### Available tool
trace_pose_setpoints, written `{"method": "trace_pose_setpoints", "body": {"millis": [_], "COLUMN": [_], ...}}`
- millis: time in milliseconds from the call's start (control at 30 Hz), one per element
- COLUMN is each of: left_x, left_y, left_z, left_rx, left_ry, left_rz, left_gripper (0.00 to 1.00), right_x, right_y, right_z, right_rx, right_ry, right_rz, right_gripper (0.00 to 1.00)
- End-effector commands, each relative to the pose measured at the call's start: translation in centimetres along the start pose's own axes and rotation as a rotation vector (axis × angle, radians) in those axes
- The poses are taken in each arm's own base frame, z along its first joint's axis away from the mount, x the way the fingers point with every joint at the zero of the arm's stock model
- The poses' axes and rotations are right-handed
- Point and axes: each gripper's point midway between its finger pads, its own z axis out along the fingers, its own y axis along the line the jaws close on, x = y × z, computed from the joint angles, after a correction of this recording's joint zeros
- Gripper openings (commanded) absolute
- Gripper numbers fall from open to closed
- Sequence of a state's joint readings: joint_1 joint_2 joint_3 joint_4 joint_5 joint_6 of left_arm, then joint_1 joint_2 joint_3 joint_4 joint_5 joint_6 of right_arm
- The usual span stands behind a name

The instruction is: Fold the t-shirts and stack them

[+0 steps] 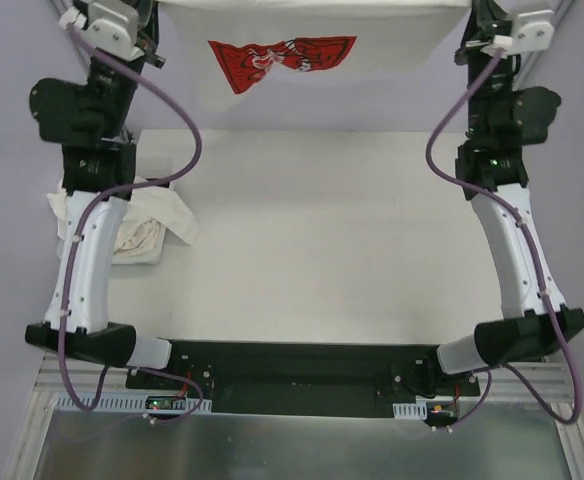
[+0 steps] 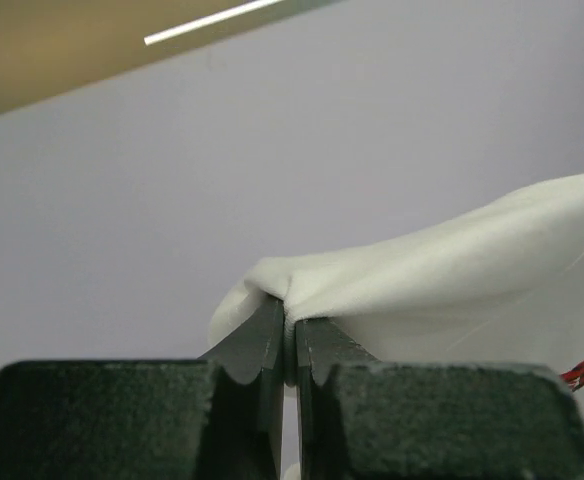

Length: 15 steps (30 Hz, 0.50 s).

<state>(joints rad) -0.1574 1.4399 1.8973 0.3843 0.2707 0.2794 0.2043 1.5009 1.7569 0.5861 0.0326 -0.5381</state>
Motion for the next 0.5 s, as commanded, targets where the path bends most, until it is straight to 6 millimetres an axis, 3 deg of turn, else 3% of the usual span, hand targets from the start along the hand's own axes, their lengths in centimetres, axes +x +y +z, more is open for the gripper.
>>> {"method": "trace_pose_setpoints", "body": {"millis": [0, 33, 67, 100, 133, 200, 233, 333, 467], "left_x": [-10.9, -12.2, -12.6, -13.1, -14.1, -15.2, -16.1, -18.0, -19.0], "left_y": [1.2, 0.8, 0.5, 0.3, -0.1, -0.4, -0.6, -0.9, -0.7], "left_z": [-3.8, -5.2, -5.8, -6.5, -7.7, -9.0, -9.9, -11.4, -11.8], "left_rx": [-0.032, -0.016, -0.009, -0.003, 0.007, 0.014, 0.017, 0.035, 0.027], "left_ry": [-0.204, -0.220, -0.221, -0.228, -0.238, -0.252, -0.264, -0.288, -0.296], "left_rz": [0.001, -0.002, -0.023, -0.030, -0.033, -0.053, -0.053, -0.054, -0.041], "left_gripper": [0.00, 0.00, 0.00, 0.00, 0.00, 0.00, 0.00, 0.00, 0.00], "right_x": [-9.5, -12.1, -12.4, -11.4, -13.6, -13.7, -15.2, -16.5, -17.0], "right_y": [-3.2, -3.7, -3.7, -3.5, -4.0, -4.0, -4.5, -4.9, -5.3], "right_z": [-3.8, -5.3, -6.2, -7.1, -8.8, -10.3, -11.3, -12.6, -12.7], "right_rx": [0.064, 0.066, 0.062, 0.058, 0.062, 0.058, 0.066, 0.069, 0.081], "right_ry": [-0.151, -0.183, -0.182, -0.157, -0.190, -0.186, -0.211, -0.221, -0.226], "right_rz": [0.027, 0.033, 0.042, 0.046, 0.049, 0.054, 0.053, 0.046, 0.032], "right_gripper": [0.01, 0.01, 0.01, 0.01, 0.01, 0.01, 0.01, 0.01, 0.01]}}
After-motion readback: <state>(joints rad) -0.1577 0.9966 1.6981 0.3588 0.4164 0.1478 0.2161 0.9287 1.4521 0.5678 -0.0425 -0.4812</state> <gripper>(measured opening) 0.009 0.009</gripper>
